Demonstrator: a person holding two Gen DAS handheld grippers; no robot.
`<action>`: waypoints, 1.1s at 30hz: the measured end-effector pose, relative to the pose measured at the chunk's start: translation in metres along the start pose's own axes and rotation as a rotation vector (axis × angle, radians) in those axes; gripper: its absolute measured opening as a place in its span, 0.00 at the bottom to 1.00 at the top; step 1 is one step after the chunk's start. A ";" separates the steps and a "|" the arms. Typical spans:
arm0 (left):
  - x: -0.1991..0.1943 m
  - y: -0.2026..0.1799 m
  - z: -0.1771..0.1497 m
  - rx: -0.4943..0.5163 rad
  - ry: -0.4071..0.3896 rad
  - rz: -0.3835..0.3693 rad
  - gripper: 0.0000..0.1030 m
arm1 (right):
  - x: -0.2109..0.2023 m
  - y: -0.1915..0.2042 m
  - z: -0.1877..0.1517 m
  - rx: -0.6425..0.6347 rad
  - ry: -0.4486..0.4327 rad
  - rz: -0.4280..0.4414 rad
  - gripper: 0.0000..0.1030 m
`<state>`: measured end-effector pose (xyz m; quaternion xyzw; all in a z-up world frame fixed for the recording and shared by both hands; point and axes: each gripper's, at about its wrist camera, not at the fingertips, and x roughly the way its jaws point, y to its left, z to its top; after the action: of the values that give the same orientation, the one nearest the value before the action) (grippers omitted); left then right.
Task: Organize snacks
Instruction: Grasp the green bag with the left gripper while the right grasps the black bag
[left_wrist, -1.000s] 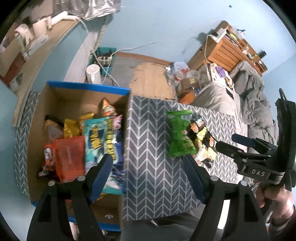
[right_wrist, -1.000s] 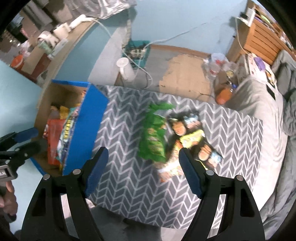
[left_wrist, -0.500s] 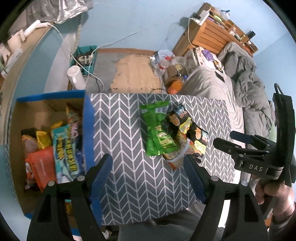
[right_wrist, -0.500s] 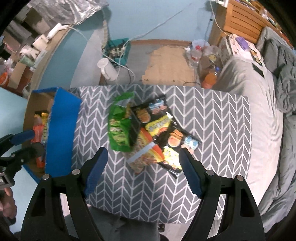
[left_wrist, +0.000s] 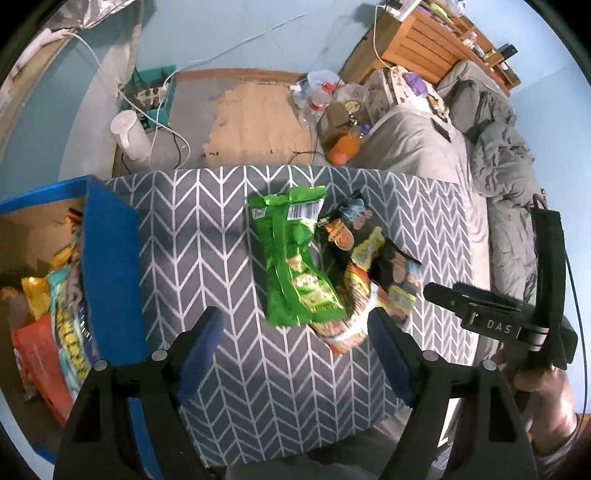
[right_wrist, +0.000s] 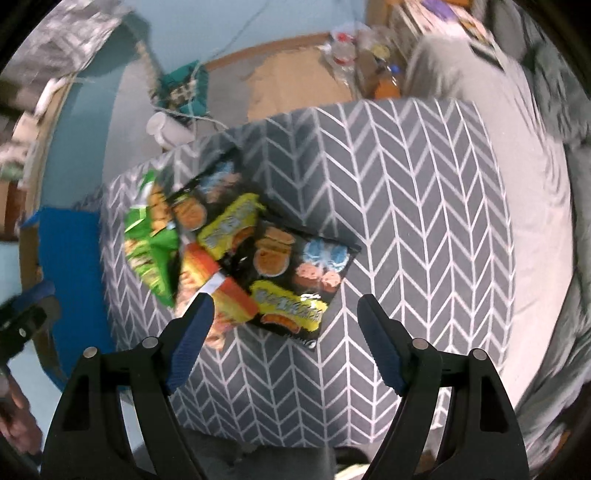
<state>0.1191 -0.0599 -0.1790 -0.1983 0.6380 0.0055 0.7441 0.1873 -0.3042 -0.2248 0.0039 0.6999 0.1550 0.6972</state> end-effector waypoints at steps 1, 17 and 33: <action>0.007 0.000 0.003 0.000 0.007 0.006 0.79 | 0.003 -0.003 0.001 0.024 0.005 0.012 0.77; 0.069 0.021 0.033 -0.119 0.076 0.000 0.79 | 0.053 -0.006 0.014 0.162 0.019 -0.011 0.77; 0.103 0.015 0.038 -0.053 0.117 0.014 0.56 | 0.070 -0.001 0.006 0.091 0.018 -0.043 0.70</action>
<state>0.1702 -0.0600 -0.2769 -0.2132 0.6814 0.0159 0.7000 0.1918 -0.2885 -0.2936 0.0192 0.7124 0.1079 0.6932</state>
